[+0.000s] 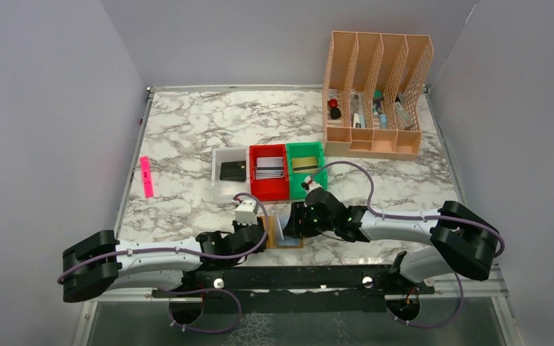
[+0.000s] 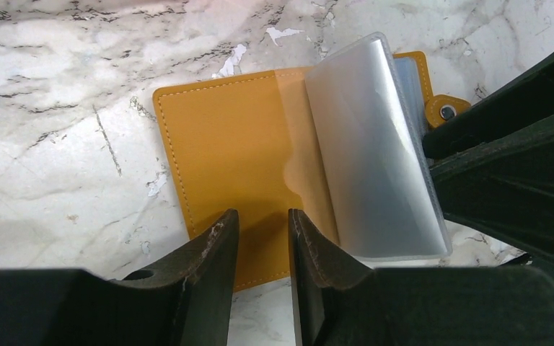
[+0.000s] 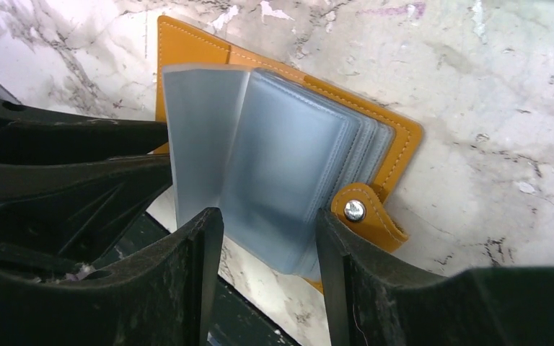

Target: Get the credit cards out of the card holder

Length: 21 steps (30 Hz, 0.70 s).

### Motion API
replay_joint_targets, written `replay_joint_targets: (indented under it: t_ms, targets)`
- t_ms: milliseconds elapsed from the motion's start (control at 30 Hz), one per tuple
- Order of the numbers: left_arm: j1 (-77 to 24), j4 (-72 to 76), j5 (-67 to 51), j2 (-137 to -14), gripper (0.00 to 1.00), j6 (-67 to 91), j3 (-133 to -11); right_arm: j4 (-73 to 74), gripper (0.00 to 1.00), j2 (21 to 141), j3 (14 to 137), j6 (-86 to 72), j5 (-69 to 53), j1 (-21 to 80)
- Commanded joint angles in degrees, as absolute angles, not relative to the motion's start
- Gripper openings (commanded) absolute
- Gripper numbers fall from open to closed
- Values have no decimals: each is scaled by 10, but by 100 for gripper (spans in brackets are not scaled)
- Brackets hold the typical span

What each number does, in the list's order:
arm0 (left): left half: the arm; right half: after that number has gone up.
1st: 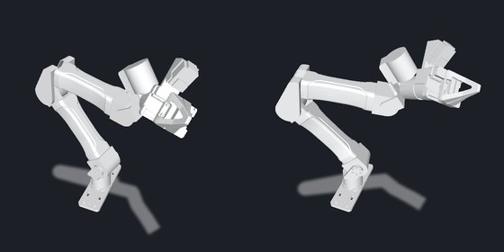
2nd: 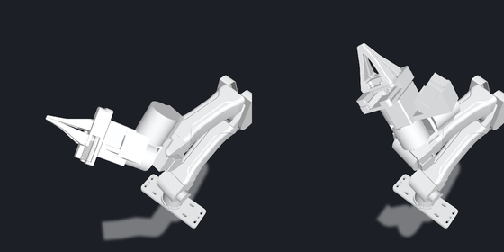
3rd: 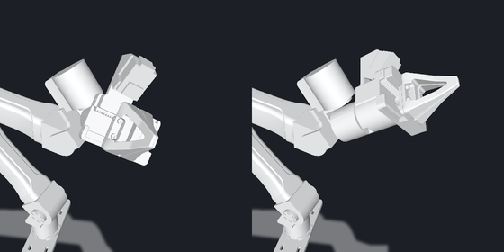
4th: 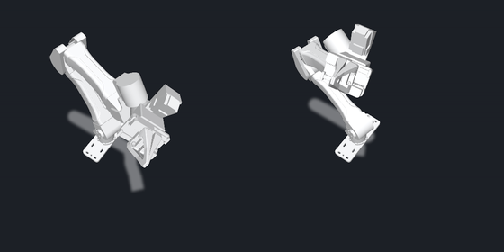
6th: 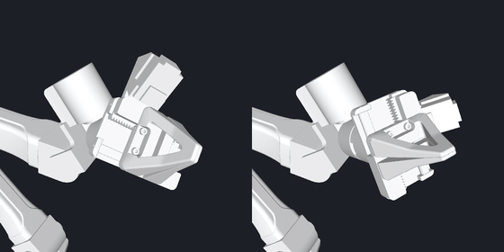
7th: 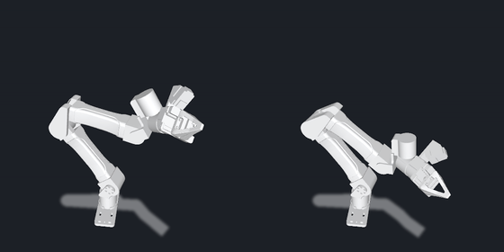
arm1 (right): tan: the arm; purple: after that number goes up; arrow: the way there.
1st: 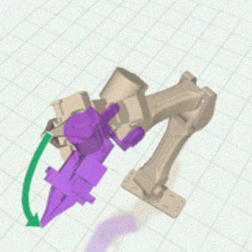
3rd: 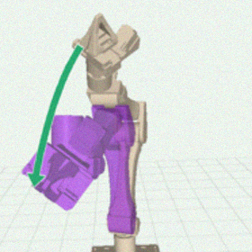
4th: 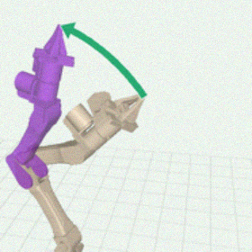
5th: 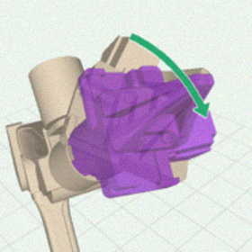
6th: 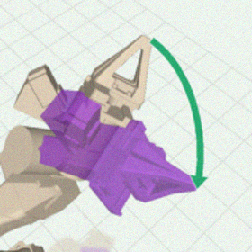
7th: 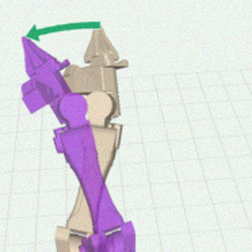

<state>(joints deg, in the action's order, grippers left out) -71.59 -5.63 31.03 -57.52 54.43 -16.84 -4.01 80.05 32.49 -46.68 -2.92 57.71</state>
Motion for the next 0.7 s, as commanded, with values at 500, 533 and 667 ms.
replay_joint_targets:
  t_ms: [500,533,667]
  targets:
    - [-716,-49,301,-544,31,555,-152,-165,55,854,359,-489,-146,576]
    - [-716,-56,303,-538,31,556,-152,-171,55,863,363,-488,-155,576]
    - [-716,-94,318,-513,32,563,-153,-195,55,885,376,-482,-179,576]
